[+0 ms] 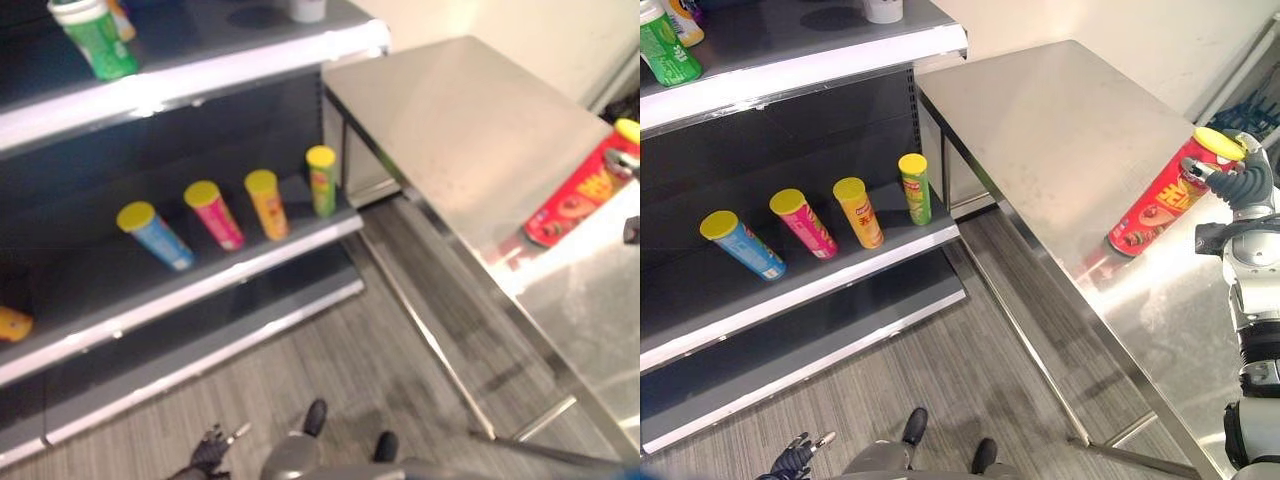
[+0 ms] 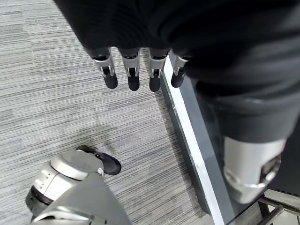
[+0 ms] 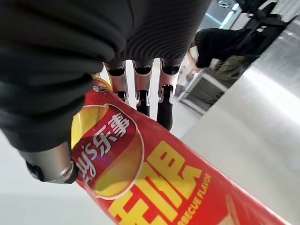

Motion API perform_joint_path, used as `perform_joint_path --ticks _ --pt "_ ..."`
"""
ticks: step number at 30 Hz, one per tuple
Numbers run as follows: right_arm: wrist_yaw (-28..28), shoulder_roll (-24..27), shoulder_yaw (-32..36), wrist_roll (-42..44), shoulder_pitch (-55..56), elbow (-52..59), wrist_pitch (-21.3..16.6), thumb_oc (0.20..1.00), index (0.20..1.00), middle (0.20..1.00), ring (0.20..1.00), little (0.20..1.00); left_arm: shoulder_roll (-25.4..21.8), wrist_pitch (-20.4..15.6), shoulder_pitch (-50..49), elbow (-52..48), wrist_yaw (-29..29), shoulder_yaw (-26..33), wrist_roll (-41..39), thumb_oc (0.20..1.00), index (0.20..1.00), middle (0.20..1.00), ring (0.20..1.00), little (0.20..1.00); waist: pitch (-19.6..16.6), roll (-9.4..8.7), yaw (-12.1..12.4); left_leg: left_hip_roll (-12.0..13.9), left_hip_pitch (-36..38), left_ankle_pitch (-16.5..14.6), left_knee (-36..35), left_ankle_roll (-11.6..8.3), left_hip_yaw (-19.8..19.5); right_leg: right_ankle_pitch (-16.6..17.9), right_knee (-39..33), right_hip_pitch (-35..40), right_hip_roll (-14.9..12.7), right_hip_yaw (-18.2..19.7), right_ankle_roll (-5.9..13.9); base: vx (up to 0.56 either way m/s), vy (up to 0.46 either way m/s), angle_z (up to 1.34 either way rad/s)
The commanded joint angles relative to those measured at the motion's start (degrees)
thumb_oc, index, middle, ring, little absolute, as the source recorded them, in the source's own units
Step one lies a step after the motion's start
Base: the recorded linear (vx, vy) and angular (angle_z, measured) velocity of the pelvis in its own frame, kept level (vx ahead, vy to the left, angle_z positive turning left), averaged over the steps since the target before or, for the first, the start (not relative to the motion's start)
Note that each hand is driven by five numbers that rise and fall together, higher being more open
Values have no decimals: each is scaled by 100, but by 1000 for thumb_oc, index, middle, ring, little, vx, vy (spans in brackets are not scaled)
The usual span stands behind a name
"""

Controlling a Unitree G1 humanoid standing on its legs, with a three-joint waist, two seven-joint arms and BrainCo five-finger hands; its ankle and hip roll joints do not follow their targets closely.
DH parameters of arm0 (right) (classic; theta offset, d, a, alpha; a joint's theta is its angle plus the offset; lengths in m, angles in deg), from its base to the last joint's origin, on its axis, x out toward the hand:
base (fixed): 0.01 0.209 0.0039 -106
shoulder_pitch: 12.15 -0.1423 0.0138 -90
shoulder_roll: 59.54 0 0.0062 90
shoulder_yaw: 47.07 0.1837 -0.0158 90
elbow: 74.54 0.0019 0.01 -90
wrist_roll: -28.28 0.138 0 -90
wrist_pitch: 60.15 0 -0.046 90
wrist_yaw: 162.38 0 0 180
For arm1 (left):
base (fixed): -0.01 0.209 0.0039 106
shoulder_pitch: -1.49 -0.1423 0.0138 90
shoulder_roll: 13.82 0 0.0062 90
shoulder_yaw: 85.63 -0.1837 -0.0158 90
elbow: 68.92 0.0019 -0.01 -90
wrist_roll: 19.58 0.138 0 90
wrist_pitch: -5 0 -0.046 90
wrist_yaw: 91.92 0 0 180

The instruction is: Put the goods on the table back onto the shelves and tidy them up.

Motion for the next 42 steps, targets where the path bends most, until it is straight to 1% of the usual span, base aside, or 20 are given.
perform_joint_path --ticks 1,8,9,11,13,14,16,17,19,21,22,25,29,30,31,32,34,35,38,42 --pt "309 221 481 301 -41 1179 -749 200 200 200 200 200 -196 -95 234 -17 -110 66 -101 1000 1000 1000 1000 1000 -196 -135 183 701 313 -686 4 -450 186 -380 356 -153 -381 405 269 -2 -49 -1" --pt "43 -370 1264 936 236 2838 -1376 200 200 200 200 200 -232 -121 71 -225 -5 272 -175 1000 1000 1000 1000 1000 -174 -75 440 847 262 -542 61 -615 -3 -532 195 25 -153 311 108 -27 -109 3" --pt "40 -371 1278 937 246 2845 -1373 200 200 200 200 200 -236 -118 73 -229 -5 270 -175 1000 1000 1000 1000 1000 -181 -84 422 827 232 -506 56 -607 -27 -502 180 13 -169 287 117 -125 -149 6" --pt "-282 -677 1150 1468 -30 3459 -1554 200 200 200 200 200 -235 -143 84 -235 28 311 -261 1000 1000 1000 1000 1000 41 -30 654 648 -181 -178 104 -736 -349 -561 53 25 -118 102 58 -253 -112 71" --pt "-344 -746 1097 1561 -130 3642 -1576 200 200 200 200 200 -210 -157 114 -241 18 322 -310 1000 1000 1000 1000 1000 44 -36 643 523 -451 -82 77 -707 -339 -503 54 -126 -214 -117 95 -290 21 159" --pt "-426 -809 1037 1623 -151 3820 -1559 200 200 200 200 200 -171 -168 99 -244 42 348 -329 1000 1000 1000 1000 1000 26 -17 647 694 -404 -166 111 -690 -14 -447 162 -304 -350 -231 97 -369 174 115" --pt "-604 -846 1031 1691 -21 4028 -1562 200 200 200 200 200 -151 -200 59 -229 65 407 -269 1000 1000 1000 1000 1000 -50 47 544 1441 43 -244 366 -770 426 -320 365 -570 -688 -450 129 -296 299 85" --pt "-606 -846 1029 1693 -18 4030 -1562 200 200 200 200 200 -149 -201 55 -229 65 408 -268 1000 1000 1000 1000 1000 -50 58 543 1458 60 -241 347 -776 428 -329 374 -567 -675 -450 125 -211 291 69" --pt "-696 -804 942 1660 70 4000 -1519 200 200 200 200 200 -164 -227 59 -264 75 398 -232 1000 1000 1000 1000 1000 -139 126 379 1957 335 171 437 -889 635 -210 480 -729 -916 -590 212 -190 324 65" --pt "-754 -789 856 1595 112 3983 -1411 200 200 200 200 200 -169 -232 35 -300 71 417 -200 1000 1000 1000 1000 1000 -231 233 288 2196 554 474 449 -1071 692 -91 569 -854 -1108 -633 326 -181 417 73" --pt "-823 -825 764 1589 115 3933 -1368 200 200 200 200 200 -183 -250 33 -328 65 385 -170 1000 1000 1000 1000 1000 -317 314 229 2279 763 361 383 -1179 721 -88 585 -910 -1187 -608 483 -135 419 68" --pt "-931 -834 721 1500 216 4071 -1200 200 200 200 200 200 -196 -216 -21 -479 141 386 -126 1000 1000 1000 1000 1000 -420 431 145 2044 801 -230 112 -1061 990 391 615 -1110 -1520 -691 660 -221 394 28" --pt "-927 -1074 947 1259 652 4123 -1106 200 200 200 200 200 -306 -199 -19 -533 201 374 138 1000 1000 1000 1000 1000 -390 378 164 1433 764 -1033 12 -728 1187 1007 360 -1150 -2077 -686 1007 -173 411 32" --pt "-905 -1136 995 1146 753 4149 -1076 200 200 200 200 200 -344 -201 -72 -587 207 394 215 1000 1000 1000 1000 1000 -363 348 194 1239 791 -1158 22 -621 1159 1099 265 -1136 -2157 -625 1063 -200 468 18" --pt "-924 -1177 909 879 788 4188 -999 200 200 200 200 200 -405 -201 -90 -597 207 495 263 1000 1000 1000 1000 1000 -277 281 190 981 770 -1257 94 -483 1160 1082 314 -1215 -2175 -258 1052 -153 330 5" --pt "-923 -1179 909 876 783 4189 -998 200 200 200 200 200 -406 -201 -86 -596 207 498 264 1000 1000 1000 1000 1000 -281 254 186 947 745 -1242 101 -473 1156 1097 316 -1241 -2208 -247 1056 -130 269 -3" --pt "-985 -1111 817 745 843 4202 -961 200 200 200 200 200 -482 -214 -50 -601 185 520 242 1000 1000 1000 1000 1000 -102 219 120 725 543 -1248 376 -347 1066 889 709 -1495 -1878 776 976 -130 245 2" --pt "-1028 -1064 748 673 837 4214 -945 200 200 200 200 200 -490 -212 -34 -574 195 529 284 1000 1000 1000 1000 1000 -49 239 132 658 478 -1259 475 -295 1042 699 857 -1471 -1708 955 923 -140 240 21" --pt "-1213 -918 521 471 838 4261 -913 200 200 200 200 200 -509 -167 34 -466 254 510 367 1000 1000 1000 1000 1000 18 234 174 454 169 -1171 678 -134 914 37 1220 -1216 -1133 956 626 -124 144 12" --pt "-1317 -932 205 492 797 4211 -904 200 200 200 200 200 -468 -156 75 -471 247 486 295 1000 1000 1000 1000 1000 32 179 200 360 72 -1071 610 -100 819 -110 1101 -1241 -714 908 495 14 -10 5"
